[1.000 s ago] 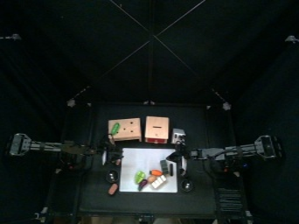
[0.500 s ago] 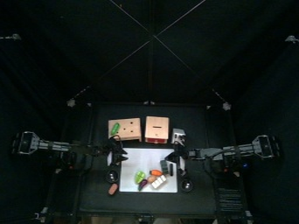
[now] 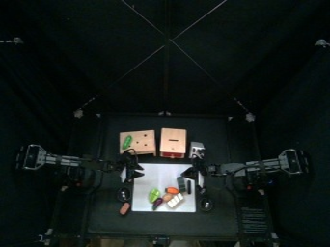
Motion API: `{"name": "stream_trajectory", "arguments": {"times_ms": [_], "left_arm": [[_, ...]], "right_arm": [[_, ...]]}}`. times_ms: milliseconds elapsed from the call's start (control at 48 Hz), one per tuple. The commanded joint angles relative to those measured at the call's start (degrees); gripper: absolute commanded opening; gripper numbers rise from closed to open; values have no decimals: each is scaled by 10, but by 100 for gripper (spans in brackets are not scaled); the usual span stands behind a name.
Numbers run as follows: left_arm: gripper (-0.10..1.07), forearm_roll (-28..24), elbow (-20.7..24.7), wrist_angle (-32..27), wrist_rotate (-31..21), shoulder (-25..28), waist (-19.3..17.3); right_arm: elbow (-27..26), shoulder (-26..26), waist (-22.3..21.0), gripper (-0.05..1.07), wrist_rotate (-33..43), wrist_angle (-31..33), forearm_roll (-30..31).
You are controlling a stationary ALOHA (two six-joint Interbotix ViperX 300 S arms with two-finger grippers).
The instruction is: Grab drawer handle
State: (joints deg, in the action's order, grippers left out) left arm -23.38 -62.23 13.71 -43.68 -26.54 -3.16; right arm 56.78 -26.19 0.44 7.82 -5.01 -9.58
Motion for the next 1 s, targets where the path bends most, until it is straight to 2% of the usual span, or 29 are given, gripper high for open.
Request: {"name": "stream_trajectory", "arguments": {"times_ms": [0,208,417,542,688,979], "left_arm": [[78,1,23,5,2,13,1],[77,8,40,5,1,34,-11],[72,22,50,5,0,54,-19],[65,43,61,8,-3,76,-20],[58,92,80,8,-1,119,-20],[58,171,156,30,1,227,-19]], "right_arm": [[-16,-4,-3,19,2,-3,-18],[-17,-1,-10,34,24,-3,-55],[-21,7,-18,44,62,-3,-45],[-33,13,-26,45,73,-3,-22],[-50,21,-47,43,77,-3,-2],[-62,29,-115,37,88,-3,3]]}}
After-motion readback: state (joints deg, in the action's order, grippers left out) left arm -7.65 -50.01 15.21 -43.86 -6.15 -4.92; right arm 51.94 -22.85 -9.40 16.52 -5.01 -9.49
